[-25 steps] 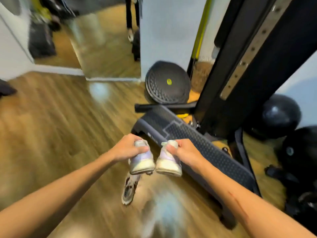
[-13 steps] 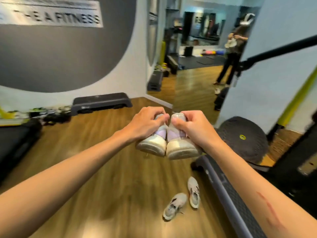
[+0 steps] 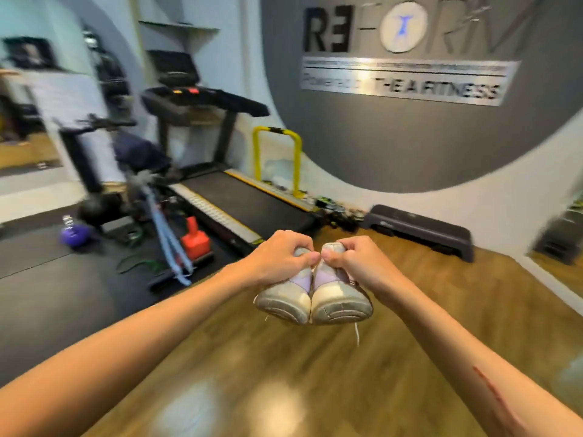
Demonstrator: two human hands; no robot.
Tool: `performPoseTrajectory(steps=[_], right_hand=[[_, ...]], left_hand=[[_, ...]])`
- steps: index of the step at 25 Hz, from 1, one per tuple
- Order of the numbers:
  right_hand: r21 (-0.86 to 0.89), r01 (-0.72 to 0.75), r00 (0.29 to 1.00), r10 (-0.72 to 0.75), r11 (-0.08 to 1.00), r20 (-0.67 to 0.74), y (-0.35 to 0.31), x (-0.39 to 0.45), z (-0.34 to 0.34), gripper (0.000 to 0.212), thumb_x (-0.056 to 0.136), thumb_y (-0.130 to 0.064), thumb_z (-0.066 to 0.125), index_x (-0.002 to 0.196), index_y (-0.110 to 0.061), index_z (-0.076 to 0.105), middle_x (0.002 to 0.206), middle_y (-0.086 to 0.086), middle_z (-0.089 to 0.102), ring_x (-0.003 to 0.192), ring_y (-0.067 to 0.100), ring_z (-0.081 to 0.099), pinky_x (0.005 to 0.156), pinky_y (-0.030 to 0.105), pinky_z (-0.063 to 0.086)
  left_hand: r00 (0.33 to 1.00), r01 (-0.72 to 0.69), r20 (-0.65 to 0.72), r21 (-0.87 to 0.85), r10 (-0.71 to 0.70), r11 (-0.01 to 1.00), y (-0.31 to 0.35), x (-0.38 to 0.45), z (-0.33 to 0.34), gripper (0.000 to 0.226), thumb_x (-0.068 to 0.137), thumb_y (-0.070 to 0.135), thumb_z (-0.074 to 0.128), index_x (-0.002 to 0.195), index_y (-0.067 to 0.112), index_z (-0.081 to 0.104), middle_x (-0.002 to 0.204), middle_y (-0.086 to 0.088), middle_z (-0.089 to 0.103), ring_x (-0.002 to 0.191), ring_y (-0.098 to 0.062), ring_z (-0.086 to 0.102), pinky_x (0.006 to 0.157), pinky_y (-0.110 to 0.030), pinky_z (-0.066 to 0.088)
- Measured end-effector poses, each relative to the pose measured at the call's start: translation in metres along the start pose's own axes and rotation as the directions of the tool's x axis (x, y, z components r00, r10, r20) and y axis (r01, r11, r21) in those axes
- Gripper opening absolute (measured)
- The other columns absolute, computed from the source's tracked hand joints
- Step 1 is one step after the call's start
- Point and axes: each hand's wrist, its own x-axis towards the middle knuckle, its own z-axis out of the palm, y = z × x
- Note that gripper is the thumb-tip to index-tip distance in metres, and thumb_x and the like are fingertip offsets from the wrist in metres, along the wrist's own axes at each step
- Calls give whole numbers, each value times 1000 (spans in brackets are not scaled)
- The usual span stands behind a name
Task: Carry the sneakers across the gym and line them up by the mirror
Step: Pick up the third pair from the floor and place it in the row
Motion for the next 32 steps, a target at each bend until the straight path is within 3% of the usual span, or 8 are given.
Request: performPoseTrajectory(steps=[2, 6, 10, 13, 19, 24, 30, 32], right_hand=[[-4, 43, 991, -42, 999, 126, -39, 40, 53, 30, 82, -29, 62, 67, -3, 65, 56, 3, 56, 53, 12, 48, 54, 30, 38], [-31, 185, 916, -161, 982, 369, -127, 110, 172, 24, 75, -27, 64, 64, -6, 60, 54, 3, 54, 50, 16, 50, 53, 31, 39], [-75, 339, 828, -259, 938, 497, -191, 166, 275, 24, 80, -27, 64, 60, -15, 57, 55, 0, 54, 56, 15, 49, 60, 31, 38], [-72, 430, 749, -311, 900, 586, -237, 210, 357, 30, 81, -28, 63, 56, -17, 52, 55, -4, 49, 56, 13, 44, 57, 29, 33], [-4, 547, 565, -365, 837, 740, -298, 299, 495, 23, 81, -30, 65, 63, -18, 60, 66, 0, 59, 64, 13, 51, 64, 30, 40], [58, 617, 429, -397, 785, 812, -342, 391, 584, 20, 86, -33, 60, 77, -15, 63, 77, 3, 63, 73, 16, 57, 66, 32, 45], [68, 681, 336, -394, 729, 856, -406, 496, 696, 16, 88, -32, 62, 80, -18, 63, 84, 4, 64, 79, 15, 58, 80, 39, 53], [65, 691, 310, -376, 720, 873, -432, 534, 745, 17, 87, -33, 63, 82, -17, 65, 84, 3, 64, 79, 15, 58, 80, 38, 52]], left_hand=[[997, 67, -43, 9, -66, 998, -46, -24, -53, 23, 87, 23, 62, 64, 24, 60, 57, 13, 53, 56, 1, 48, 58, -24, 35], [942, 259, -222, 5, -251, 966, -138, -90, -161, 25, 85, 29, 67, 62, 18, 62, 54, 9, 54, 54, -1, 45, 57, -24, 35], [867, 386, -335, -12, -368, 922, -204, -147, -239, 21, 80, 31, 71, 61, 27, 62, 55, 13, 57, 55, 3, 49, 56, -16, 36], [783, 502, -414, -19, -464, 864, -260, -186, -288, 11, 75, 27, 68, 65, 23, 66, 60, 11, 61, 56, 4, 51, 55, -10, 37], [674, 689, -352, -19, -650, 724, -368, -220, -376, 3, 76, 21, 67, 74, 24, 68, 68, 9, 60, 61, 3, 50, 58, -16, 40], [600, 789, -338, 101, -725, 606, -457, -200, -457, 5, 73, 21, 66, 78, 20, 66, 78, 0, 63, 72, -13, 54, 64, -30, 43], [489, 847, -401, 5, -775, 532, -580, -206, -542, 6, 73, 24, 66, 71, 26, 62, 74, 2, 60, 71, -14, 54, 64, -29, 43], [482, 850, -407, 4, -775, 527, -631, -211, -582, 11, 73, 26, 67, 66, 27, 60, 70, 5, 58, 68, -12, 53, 62, -29, 43]])
